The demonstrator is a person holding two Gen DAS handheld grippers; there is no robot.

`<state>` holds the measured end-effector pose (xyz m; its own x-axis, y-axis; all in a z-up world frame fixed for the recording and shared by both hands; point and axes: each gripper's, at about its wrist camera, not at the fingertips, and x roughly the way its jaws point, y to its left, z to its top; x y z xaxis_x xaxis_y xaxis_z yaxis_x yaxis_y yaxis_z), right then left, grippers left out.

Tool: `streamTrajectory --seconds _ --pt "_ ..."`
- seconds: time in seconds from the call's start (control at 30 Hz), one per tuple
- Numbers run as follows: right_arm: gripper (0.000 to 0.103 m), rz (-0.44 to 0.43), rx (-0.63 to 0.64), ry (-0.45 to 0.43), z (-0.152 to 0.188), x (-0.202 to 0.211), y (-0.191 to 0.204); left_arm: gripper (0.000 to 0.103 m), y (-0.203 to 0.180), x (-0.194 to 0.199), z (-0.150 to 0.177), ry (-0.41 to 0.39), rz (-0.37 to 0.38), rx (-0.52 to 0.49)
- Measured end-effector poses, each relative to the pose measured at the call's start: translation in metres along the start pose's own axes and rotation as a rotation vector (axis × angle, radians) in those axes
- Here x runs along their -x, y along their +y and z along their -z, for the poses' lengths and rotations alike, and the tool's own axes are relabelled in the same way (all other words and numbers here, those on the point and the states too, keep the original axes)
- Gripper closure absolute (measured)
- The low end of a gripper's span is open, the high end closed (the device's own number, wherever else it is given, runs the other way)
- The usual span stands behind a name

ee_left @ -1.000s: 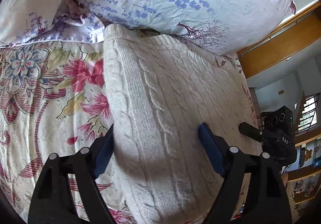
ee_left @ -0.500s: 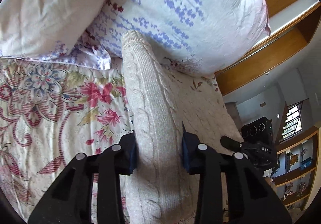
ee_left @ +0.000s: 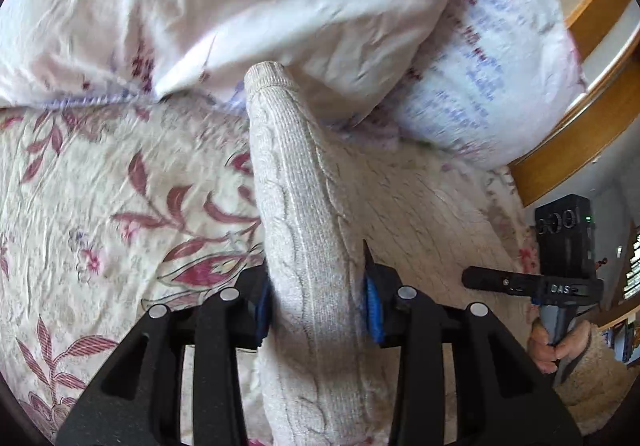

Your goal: Fold small clothes

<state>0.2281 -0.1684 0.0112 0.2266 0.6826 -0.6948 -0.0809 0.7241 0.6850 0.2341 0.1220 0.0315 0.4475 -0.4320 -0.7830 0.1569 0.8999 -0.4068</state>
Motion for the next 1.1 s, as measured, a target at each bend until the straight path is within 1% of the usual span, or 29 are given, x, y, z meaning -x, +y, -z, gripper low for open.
streamTrajectory --seconds 0.03,0.07,0.13,0.17,0.2,0.23,0.27,0.3,0.33,0.37,0.4,0.43,0.47,0.53,0.63,0.67,0.7,0.73,0.77,0.83,0.87,0.97,1.07,1.1 --pt "0.072 0.001 -0.016 -0.008 0.003 -0.005 -0.002 0.061 0.004 -0.007 0.003 -0.002 -0.018 -0.001" --pt "0.072 -0.026 -0.051 -0.03 0.005 -0.004 -0.006 0.06 0.008 -0.008 0.005 -0.02 -0.011 0.001" --pt "0.072 -0.03 -0.089 -0.05 0.007 -0.006 -0.005 0.058 0.011 -0.009 0.003 -0.029 -0.006 0.015" --pt "0.072 -0.025 -0.098 -0.06 0.009 -0.005 -0.004 0.056 0.009 -0.01 0.001 -0.033 -0.024 -0.002" --pt "0.072 -0.014 -0.109 -0.068 0.011 -0.005 -0.003 0.052 0.002 -0.014 -0.004 -0.036 -0.055 -0.029" --pt "0.071 -0.006 -0.107 -0.073 0.012 -0.005 -0.003 0.05 -0.001 -0.014 -0.006 -0.037 -0.076 -0.055" --pt "0.069 0.007 -0.095 -0.076 0.01 -0.004 0.002 0.05 -0.004 -0.013 -0.008 -0.038 -0.086 -0.067" --pt "0.067 0.019 -0.085 -0.085 0.018 0.009 -0.003 0.049 -0.005 -0.007 -0.009 -0.05 -0.104 -0.074" --pt "0.064 0.029 -0.085 -0.108 0.016 0.017 -0.003 0.046 -0.009 -0.002 -0.013 -0.072 -0.127 -0.076" --pt "0.062 0.032 -0.086 -0.139 0.012 0.031 -0.016 0.043 -0.011 0.007 -0.011 -0.1 -0.151 -0.077" --pt "0.058 0.035 -0.092 -0.183 0.008 0.043 -0.017 0.037 -0.014 0.017 -0.011 -0.129 -0.166 -0.077" --pt "0.052 0.029 -0.103 -0.218 0.003 0.051 -0.019 0.033 -0.016 0.028 -0.01 -0.16 -0.168 -0.078" --pt "0.052 0.02 -0.122 -0.233 -0.005 0.054 -0.023 0.031 -0.02 0.038 -0.008 -0.186 -0.158 -0.082" --pt "0.052 0.002 -0.152 -0.217 -0.019 0.052 -0.024 0.026 -0.034 0.048 -0.004 -0.209 -0.125 -0.112" --pt "0.052 -0.014 -0.169 -0.16 -0.04 0.035 -0.029 0.022 -0.056 0.044 0.004 -0.193 -0.112 -0.187" --pt "0.06 0.003 -0.179 -0.128 -0.045 0.029 -0.033 0.021 -0.062 0.039 0.006 -0.182 -0.109 -0.202" --pt "0.072 0.018 -0.177 -0.112 -0.048 0.024 -0.036 0.021 -0.066 0.032 0.007 -0.165 -0.112 -0.21" --pt "0.091 0.033 -0.173 -0.109 -0.052 0.018 -0.037 0.021 -0.068 0.023 0.009 -0.143 -0.112 -0.211" --pt "0.092 0.047 -0.175 -0.119 -0.05 0.019 -0.037 0.021 -0.069 0.016 0.011 -0.12 -0.112 -0.208" --pt "0.093 0.058 -0.206 -0.146 -0.053 0.02 -0.039 0.02 -0.07 0.002 0.015 -0.091 -0.145 -0.215" --pt "0.094 0.058 -0.219 -0.15 -0.051 0.025 -0.042 0.02 -0.071 -0.002 0.017 -0.085 -0.159 -0.228" --pt "0.094 0.084 -0.244 -0.163 -0.049 0.021 -0.05 0.019 -0.075 -0.012 0.02 -0.065 -0.186 -0.26" --pt "0.095 0.117 -0.241 -0.182 -0.055 0.013 -0.047 0.016 -0.076 -0.022 0.023 -0.049 -0.215 -0.285" --pt "0.095 0.13 -0.238 -0.182 -0.055 0.018 -0.047 0.014 -0.079 -0.024 0.024 -0.053 -0.224 -0.292"
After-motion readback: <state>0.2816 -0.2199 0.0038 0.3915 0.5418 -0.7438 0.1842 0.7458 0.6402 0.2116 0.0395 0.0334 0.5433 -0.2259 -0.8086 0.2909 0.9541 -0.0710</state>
